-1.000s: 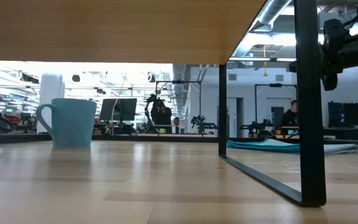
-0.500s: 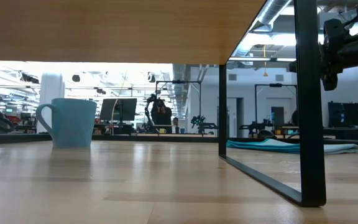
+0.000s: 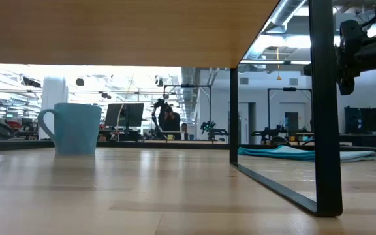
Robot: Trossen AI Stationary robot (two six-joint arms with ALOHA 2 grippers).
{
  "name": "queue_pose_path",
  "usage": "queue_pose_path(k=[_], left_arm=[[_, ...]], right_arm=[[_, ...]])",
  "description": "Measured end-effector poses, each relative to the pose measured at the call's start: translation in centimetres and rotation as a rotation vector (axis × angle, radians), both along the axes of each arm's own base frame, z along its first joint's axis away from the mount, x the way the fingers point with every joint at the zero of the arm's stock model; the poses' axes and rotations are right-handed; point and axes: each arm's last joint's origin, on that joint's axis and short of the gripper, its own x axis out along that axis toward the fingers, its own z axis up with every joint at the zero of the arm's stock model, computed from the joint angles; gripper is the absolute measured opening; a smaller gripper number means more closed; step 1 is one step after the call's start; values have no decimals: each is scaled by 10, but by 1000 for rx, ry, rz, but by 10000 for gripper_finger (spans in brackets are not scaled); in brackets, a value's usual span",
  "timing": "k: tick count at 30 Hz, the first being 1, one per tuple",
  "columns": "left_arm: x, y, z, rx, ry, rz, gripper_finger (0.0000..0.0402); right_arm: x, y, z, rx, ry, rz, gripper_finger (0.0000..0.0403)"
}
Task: Stack small to large cups/mugs on shelf
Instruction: Put the blue mug on the shelf
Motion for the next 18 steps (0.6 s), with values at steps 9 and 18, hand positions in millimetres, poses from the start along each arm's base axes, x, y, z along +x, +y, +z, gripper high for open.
queue_pose_path(k=[9,18], left_arm=[[-37,19,38,254,-229,143,172],[-133,56,95,664,-575,443,172]], right_arm=[[0,0,0,1,-1,-1,86],[0,0,0,-22,11,-6,86]])
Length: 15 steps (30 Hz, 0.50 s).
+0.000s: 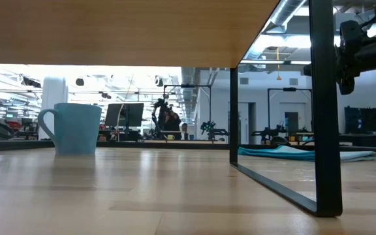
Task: Stack small to large cups/mugs on shelf
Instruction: Put the blue mug on the shelf
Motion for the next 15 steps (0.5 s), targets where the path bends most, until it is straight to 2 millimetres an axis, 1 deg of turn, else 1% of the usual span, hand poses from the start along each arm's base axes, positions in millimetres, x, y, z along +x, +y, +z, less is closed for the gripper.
queue_pose_path(k=[2,4,6,8,9,12,15], left_arm=[[-18,7,7,-32,-86,40,172],[-32,11,10,-87,-125,25,172],[-42,13,9,-129,-99,-19,172],[-50,15,6,-124,-18,-70,172],[-53,15,5,-110,15,-83,172],[-53,19,4,-60,35,-77,171],[-52,28,-1,-48,74,0,171]], right_arm=[[0,0,0,0,0,0,86],[0,0,0,0,0,-1,86],[0,0,0,0,0,-3,86],[0,0,0,-1,1,-6,86],[0,0,0,-1,1,-7,86],[0,-1,0,-4,3,-22,86],[-1,-1,0,-7,5,-56,86]])
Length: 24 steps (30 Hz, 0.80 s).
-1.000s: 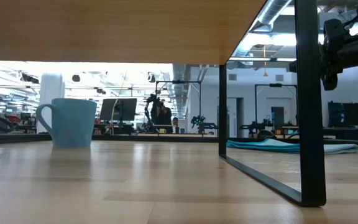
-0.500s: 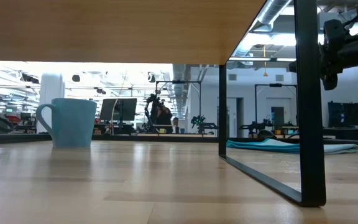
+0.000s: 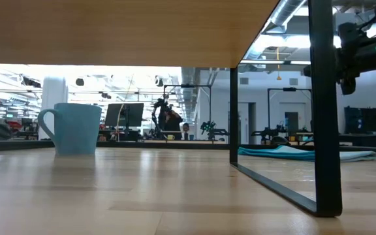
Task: Stack small to large cups/mugs on shelf
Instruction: Put the blue mug on the shelf
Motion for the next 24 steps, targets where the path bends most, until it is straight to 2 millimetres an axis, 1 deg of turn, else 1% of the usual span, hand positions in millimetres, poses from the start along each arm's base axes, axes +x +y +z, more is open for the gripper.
queue_pose_path(k=[3,5,7,9,13,15,18,20,22,24], left_arm=[[3,11,-13,-20,38,111,171],[7,19,-26,-33,115,150,171],[12,26,-40,-34,212,149,171],[20,32,-56,-65,315,95,171],[52,48,-89,-87,435,-79,171],[63,58,-104,-85,493,-135,171],[72,71,-122,-52,645,-216,171],[79,79,-133,-64,717,-313,171],[83,87,-142,-120,741,-400,171],[89,96,-151,-210,717,-462,171]], right_arm=[[0,-1,0,-2,2,-26,86],[0,-1,0,-13,8,-25,86],[0,-1,0,-14,9,-25,86],[0,-1,0,-15,9,-25,86],[0,-1,0,-14,9,-25,86],[0,-1,0,-14,9,-21,86],[0,-1,0,-8,6,-20,86],[0,0,0,1,0,-19,86],[0,0,0,2,-1,-18,86],[0,0,0,2,-1,-17,86]])
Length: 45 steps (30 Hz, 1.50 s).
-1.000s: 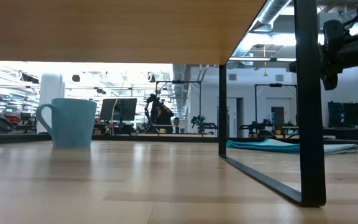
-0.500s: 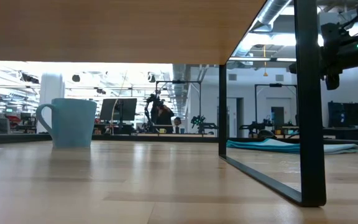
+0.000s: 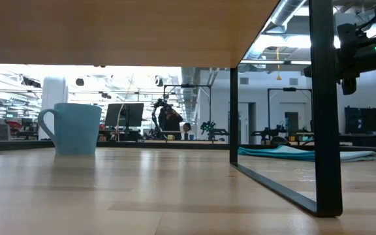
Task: Stack small to large cups/mugs on shelf
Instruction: Put the blue mug on the shelf
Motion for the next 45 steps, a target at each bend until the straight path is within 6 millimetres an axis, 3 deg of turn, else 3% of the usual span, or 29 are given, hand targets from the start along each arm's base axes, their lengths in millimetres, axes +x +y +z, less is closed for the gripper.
queue_pose_path(k=[5,14,24,37,45], left_arm=[[9,16,-23,-195,70,-42,171],[32,29,-61,-260,288,-152,171],[49,35,-75,-264,240,-207,171],[41,32,-100,-332,286,-199,171],[41,33,-114,-281,275,-190,170]], right_arm=[[0,0,0,0,0,2,86],[0,0,0,-13,9,4,86],[0,0,0,-21,14,4,86],[0,0,0,-35,25,3,86],[0,0,0,-43,29,2,86]])
